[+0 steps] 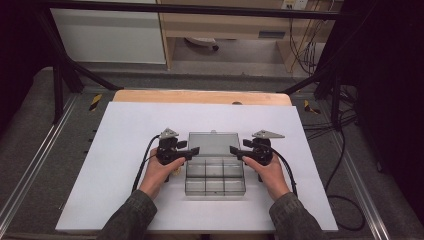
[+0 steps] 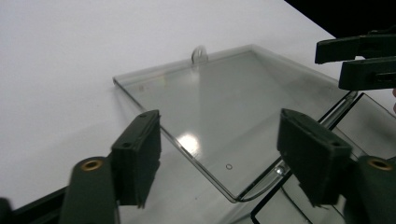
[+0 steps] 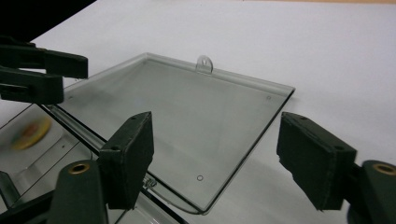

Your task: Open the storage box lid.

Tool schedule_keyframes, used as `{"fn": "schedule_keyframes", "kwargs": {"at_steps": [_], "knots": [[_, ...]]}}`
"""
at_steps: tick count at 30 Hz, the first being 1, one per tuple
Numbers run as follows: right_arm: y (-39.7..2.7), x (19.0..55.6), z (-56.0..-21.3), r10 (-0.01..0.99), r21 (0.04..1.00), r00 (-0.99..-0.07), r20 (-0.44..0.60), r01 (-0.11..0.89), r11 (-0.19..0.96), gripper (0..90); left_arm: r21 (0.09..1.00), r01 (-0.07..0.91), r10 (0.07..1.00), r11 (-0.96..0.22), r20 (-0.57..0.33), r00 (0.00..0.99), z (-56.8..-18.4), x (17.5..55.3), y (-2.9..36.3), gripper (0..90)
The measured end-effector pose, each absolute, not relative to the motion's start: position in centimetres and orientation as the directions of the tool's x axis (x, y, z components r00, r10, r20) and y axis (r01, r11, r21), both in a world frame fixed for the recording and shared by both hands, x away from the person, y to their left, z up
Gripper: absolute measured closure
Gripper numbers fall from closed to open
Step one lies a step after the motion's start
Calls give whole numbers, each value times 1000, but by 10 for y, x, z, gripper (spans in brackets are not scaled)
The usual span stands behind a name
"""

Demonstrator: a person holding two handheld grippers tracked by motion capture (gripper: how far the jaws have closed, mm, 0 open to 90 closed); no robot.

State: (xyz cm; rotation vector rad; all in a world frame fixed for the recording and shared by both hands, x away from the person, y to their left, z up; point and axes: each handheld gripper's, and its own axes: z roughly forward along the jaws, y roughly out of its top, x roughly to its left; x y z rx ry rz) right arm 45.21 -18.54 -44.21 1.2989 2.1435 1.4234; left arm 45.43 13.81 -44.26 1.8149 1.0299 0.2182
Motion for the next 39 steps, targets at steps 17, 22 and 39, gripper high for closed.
{"fn": "schedule_keyframes", "kwargs": {"at_steps": [17, 22, 39], "knots": [[-209, 425, -418, 828, 868, -556, 69, 443, 224, 71, 870, 446, 773, -210, -131, 621, -421, 429, 153, 129], [-216, 422, -417, 829, 865, -558, 39, 434, 251, 63, 884, 430, 772, -185, -141, 620, -417, 423, 160, 129], [-246, 395, -420, 825, 866, -563, 39, 431, 253, 58, 876, 441, 787, -194, -129, 603, -412, 405, 182, 93]]}}
